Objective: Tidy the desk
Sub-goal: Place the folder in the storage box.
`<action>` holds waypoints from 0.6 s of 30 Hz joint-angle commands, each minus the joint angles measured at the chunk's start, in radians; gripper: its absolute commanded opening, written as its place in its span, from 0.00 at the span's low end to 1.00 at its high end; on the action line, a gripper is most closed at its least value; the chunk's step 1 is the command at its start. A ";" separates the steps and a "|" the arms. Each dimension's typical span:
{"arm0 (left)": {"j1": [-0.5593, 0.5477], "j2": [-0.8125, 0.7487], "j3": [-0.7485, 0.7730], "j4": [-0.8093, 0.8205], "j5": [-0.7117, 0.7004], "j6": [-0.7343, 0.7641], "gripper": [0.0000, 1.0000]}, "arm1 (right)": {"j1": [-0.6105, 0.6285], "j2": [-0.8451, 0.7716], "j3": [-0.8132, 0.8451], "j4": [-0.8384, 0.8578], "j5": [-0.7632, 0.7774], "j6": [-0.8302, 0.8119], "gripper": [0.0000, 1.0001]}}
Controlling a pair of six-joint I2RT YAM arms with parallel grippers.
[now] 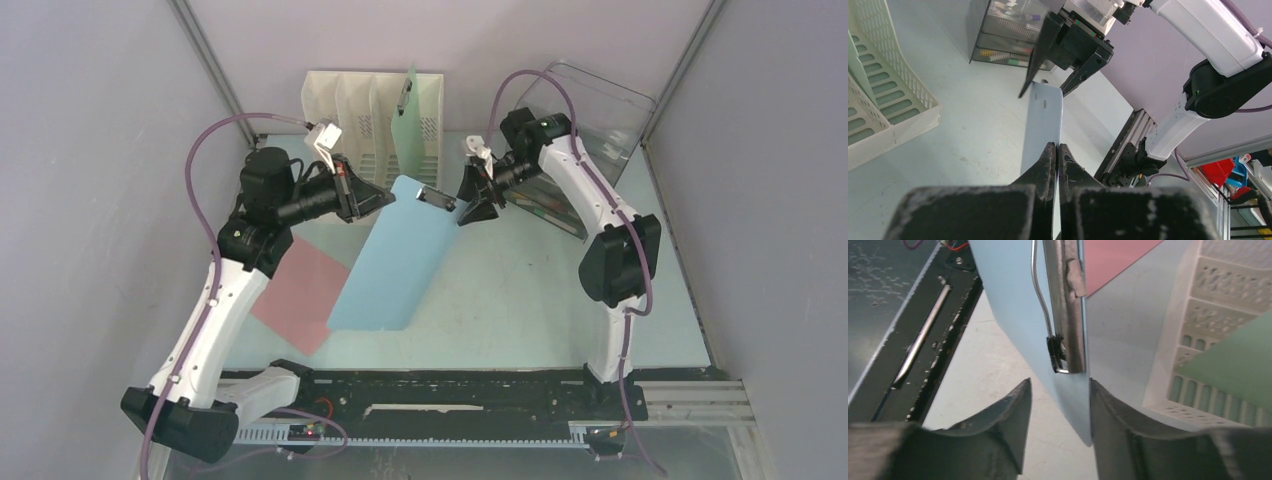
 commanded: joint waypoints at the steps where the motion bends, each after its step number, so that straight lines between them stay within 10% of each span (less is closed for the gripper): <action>1: -0.008 -0.003 0.040 0.016 0.022 0.029 0.00 | 0.000 0.013 0.037 -0.208 -0.033 -0.205 0.44; 10: -0.008 -0.017 0.019 -0.009 0.022 0.074 0.03 | -0.050 -0.020 0.033 -0.235 -0.053 -0.177 0.00; 18: -0.003 -0.090 0.048 -0.171 -0.083 0.312 0.94 | -0.083 -0.126 -0.073 -0.234 0.029 -0.119 0.00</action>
